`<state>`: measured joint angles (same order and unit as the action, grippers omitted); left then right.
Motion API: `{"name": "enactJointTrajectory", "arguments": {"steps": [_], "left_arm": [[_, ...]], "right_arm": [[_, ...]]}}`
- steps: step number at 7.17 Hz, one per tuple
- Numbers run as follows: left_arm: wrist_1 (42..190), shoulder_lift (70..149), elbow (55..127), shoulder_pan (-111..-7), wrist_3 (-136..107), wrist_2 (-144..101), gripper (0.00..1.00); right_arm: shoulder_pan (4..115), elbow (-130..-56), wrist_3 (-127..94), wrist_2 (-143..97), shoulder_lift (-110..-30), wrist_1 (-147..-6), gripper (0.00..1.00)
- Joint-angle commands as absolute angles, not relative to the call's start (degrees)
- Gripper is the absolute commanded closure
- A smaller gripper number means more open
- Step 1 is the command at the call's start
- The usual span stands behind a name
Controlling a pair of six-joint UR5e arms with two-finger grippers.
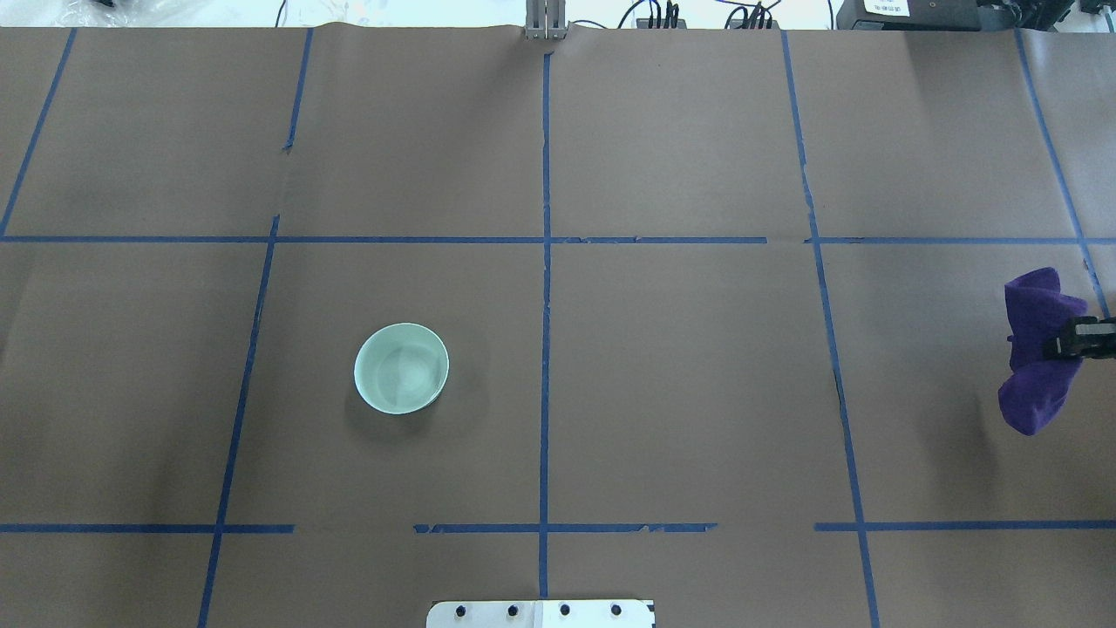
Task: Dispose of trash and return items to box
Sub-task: 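Drop yellow cup into clear box while right gripper carries cloth to pink box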
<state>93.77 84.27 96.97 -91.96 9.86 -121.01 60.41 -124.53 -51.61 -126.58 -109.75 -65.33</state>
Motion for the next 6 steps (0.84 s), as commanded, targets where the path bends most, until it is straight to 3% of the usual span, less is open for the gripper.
{"name": "enactJointTrajectory", "arguments": {"steps": [1, 3, 6], "left_arm": [[104.5, 78.7, 92.2, -91.8, 7.0, -126.1, 1.0], [111.8, 78.5, 84.9, -90.3, 6.9, -131.0, 1.0], [113.5, 78.5, 83.2, -86.3, 6.8, -135.3, 1.0]], "right_arm": [[65.2, -125.2, -49.5, -130.6, -107.4, -66.2, 1.0], [67.9, -125.3, -44.0, -131.7, -107.4, -67.8, 1.0], [74.7, -126.1, -30.9, -133.5, -105.5, -77.9, 1.0]]}}
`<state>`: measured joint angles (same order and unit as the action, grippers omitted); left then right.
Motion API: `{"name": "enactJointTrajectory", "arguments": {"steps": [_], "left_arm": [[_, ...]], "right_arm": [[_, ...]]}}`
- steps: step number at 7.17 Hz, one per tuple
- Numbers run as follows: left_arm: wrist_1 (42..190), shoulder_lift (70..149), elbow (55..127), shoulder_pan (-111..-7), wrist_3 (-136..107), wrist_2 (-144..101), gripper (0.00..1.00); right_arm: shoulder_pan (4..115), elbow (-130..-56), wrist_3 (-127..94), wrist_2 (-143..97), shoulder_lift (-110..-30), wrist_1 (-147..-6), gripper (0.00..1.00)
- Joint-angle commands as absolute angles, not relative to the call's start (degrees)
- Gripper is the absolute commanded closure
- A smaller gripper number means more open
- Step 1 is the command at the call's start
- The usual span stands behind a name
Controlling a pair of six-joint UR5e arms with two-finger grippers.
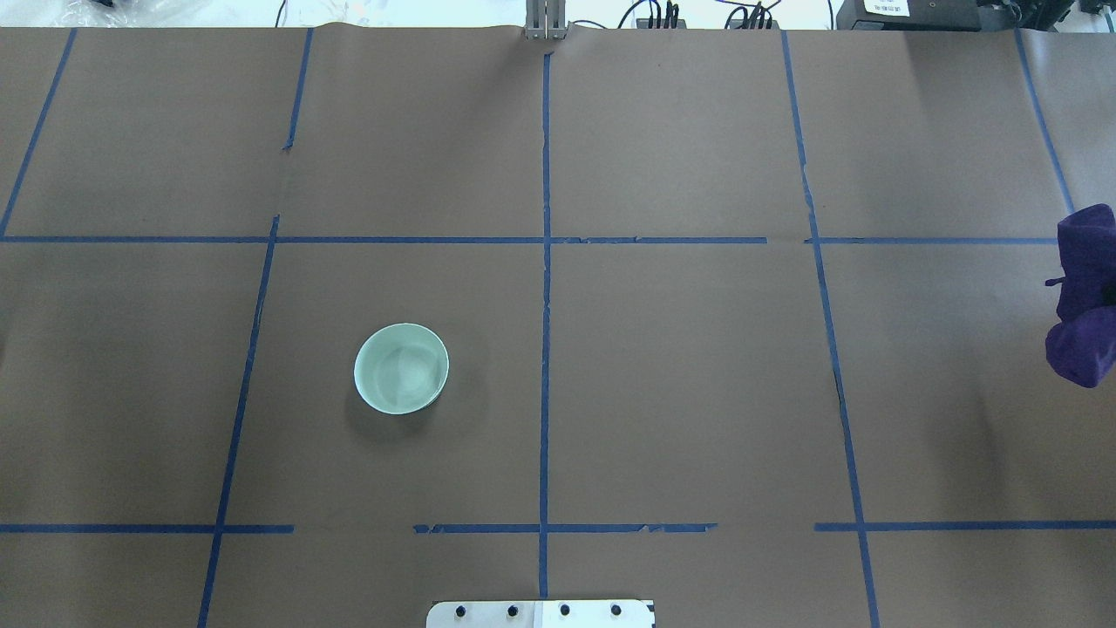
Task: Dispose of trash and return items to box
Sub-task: 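Drop yellow cup into clear box while right gripper carries cloth to pink box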
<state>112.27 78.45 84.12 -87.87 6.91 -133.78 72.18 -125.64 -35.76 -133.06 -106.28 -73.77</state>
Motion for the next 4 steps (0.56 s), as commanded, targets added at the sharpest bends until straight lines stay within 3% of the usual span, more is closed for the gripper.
{"name": "enactJointTrajectory", "arguments": {"steps": [1, 2, 3, 4], "left_arm": [[116.0, 78.5, 81.6, -85.2, 6.7, -136.2, 1.0], [117.4, 78.5, 80.8, -84.6, 5.6, -136.3, 1.0], [117.6, 78.6, 80.8, -84.2, 4.6, -136.3, 0.82], [118.5, 78.6, 80.8, -84.1, 4.6, -136.3, 0.49]], "right_arm": [[76.4, -126.4, -27.7, -133.5, -105.5, -79.7, 1.0], [77.3, -126.2, -26.3, -133.5, -105.6, -79.7, 1.0], [78.3, -126.2, -25.5, -133.5, -105.6, -79.7, 1.0], [79.0, -126.2, -24.9, -133.5, -105.6, -79.7, 1.0]]}}
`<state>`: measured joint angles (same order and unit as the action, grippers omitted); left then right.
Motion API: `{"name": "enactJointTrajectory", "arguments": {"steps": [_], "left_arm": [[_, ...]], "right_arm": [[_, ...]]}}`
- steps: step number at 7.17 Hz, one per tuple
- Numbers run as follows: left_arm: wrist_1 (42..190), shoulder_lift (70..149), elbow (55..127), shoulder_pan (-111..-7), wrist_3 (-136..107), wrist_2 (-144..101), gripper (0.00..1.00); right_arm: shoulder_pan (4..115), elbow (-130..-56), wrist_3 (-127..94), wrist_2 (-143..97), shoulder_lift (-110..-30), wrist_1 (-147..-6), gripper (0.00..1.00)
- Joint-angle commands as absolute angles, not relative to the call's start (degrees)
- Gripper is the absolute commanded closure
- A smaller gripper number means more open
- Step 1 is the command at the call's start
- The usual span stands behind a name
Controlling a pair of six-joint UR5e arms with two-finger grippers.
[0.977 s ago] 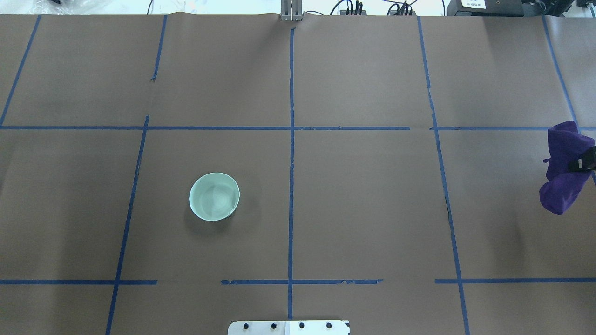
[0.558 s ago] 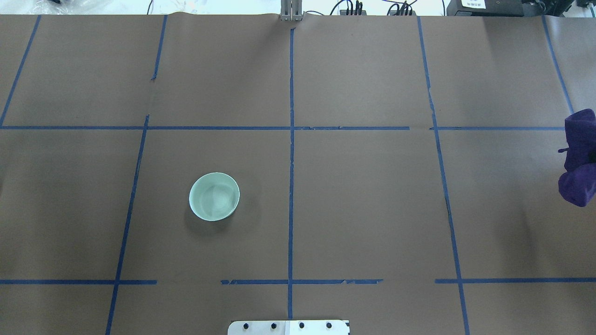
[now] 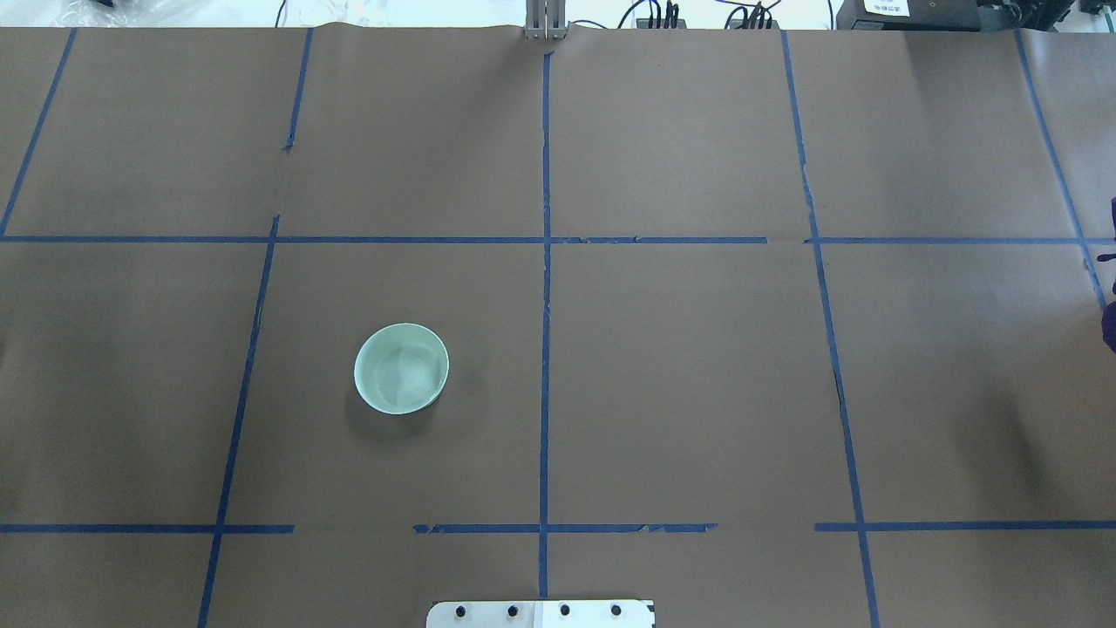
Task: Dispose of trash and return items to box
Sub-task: 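Drop yellow cup into clear box while right gripper carries cloth to pink box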
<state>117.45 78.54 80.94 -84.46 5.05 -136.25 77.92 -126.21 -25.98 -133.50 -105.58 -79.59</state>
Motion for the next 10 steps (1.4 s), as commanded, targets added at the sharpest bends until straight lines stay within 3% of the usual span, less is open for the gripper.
{"name": "enactJointTrajectory", "arguments": {"steps": [1, 2, 4, 5, 6, 10], "left_arm": [[118.7, 78.6, 80.9, -84.1, 4.6, -136.2, 0.29], [118.9, 79.0, 81.1, -84.0, 4.5, -136.1, 0.17], [118.2, 78.4, 88.0, -84.5, 4.3, -134.8, 0.17], [118.1, 78.6, 89.5, -85.3, 4.5, -132.8, 0.06], [118.0, 78.7, 91.6, -88.5, 4.5, -128.7, 0.0], [106.6, 80.9, 108.5, -89.0, -9.4, -125.4, 0.0]], "right_arm": [[79.9, -126.3, -24.8, -133.5, -105.6, -79.7, 1.0], [80.3, -126.4, -24.8, -133.5, -105.6, -79.7, 1.0], [80.5, -126.0, -24.8, -133.8, -105.6, -79.7, 1.0], [80.4, -125.9, -24.8, -133.8, -105.6, -79.7, 1.0], [80.7, -125.7, -24.6, -133.8, -105.8, -79.8, 1.0], [91.3, -122.4, -1.1, -130.4, -105.7, -90.2, 1.0]]}}
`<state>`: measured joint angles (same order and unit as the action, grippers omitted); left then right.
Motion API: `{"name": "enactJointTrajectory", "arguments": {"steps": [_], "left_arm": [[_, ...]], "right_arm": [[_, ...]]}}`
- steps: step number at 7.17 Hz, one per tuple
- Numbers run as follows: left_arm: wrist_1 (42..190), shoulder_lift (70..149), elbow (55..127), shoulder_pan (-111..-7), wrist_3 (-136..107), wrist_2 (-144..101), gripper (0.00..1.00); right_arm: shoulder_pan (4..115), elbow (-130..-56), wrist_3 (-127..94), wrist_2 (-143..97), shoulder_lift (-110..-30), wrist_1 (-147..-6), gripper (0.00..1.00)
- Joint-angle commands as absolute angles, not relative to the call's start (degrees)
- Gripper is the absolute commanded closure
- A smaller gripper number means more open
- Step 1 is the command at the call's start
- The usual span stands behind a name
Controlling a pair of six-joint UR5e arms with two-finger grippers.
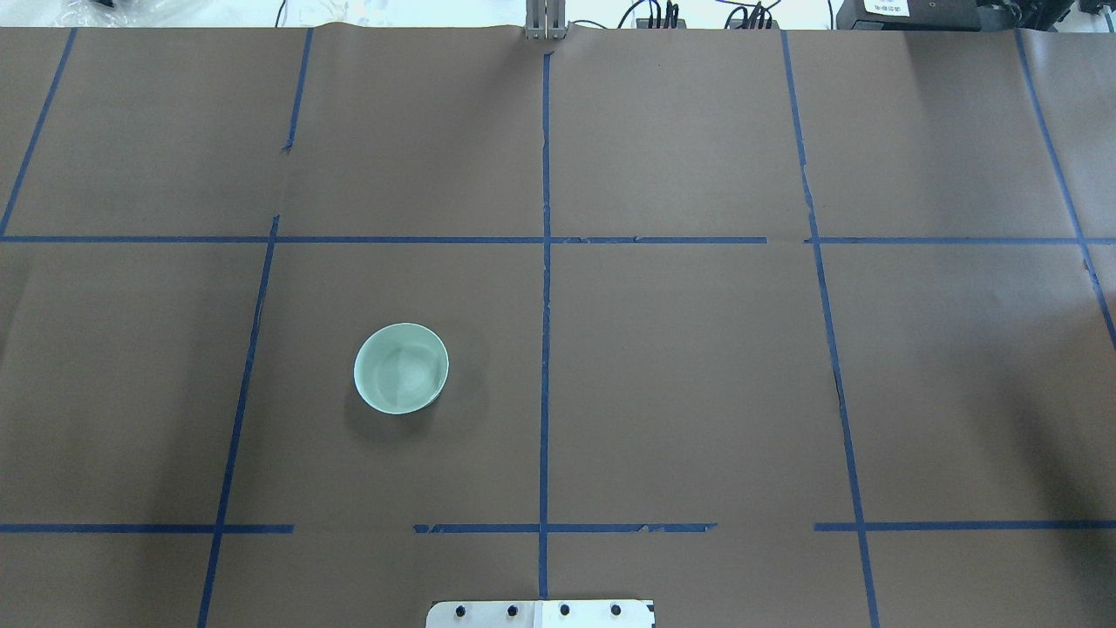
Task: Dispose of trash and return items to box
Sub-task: 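Drop yellow cup into clear box while right gripper carries cloth to pink box, then reach left gripper toward green bowl while right gripper releases the cloth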
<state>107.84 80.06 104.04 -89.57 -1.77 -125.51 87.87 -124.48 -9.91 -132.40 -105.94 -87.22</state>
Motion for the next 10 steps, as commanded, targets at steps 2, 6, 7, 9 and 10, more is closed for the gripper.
{"name": "enactJointTrajectory", "arguments": {"steps": [2, 6, 7, 9, 10], "left_arm": [[107.0, 84.6, 111.4, -80.9, -20.2, -126.1, 0.0], [119.2, 86.8, 111.4, -62.6, -50.6, -126.5, 0.0], [121.4, 86.8, 111.4, -60.2, -55.9, -126.3, 0.0], [122.7, 87.0, 112.5, -54.7, -62.5, -125.6, 0.0], [122.7, 87.1, 113.7, -52.6, -65.3, -125.4, 0.0]], "right_arm": [[93.9, -114.7, 7.0, -127.3, -105.4, -89.7, 1.0], [99.1, -97.3, 18.1, -126.7, -102.1, -83.5, 1.0], [99.1, -93.0, 17.8, -126.7, -102.0, -78.4, 1.0], [99.1, -89.9, 17.2, -127.1, -100.8, -75.6, 0.01], [99.1, -89.9, 16.4, -127.5, -100.6, -75.7, 0.0]]}}
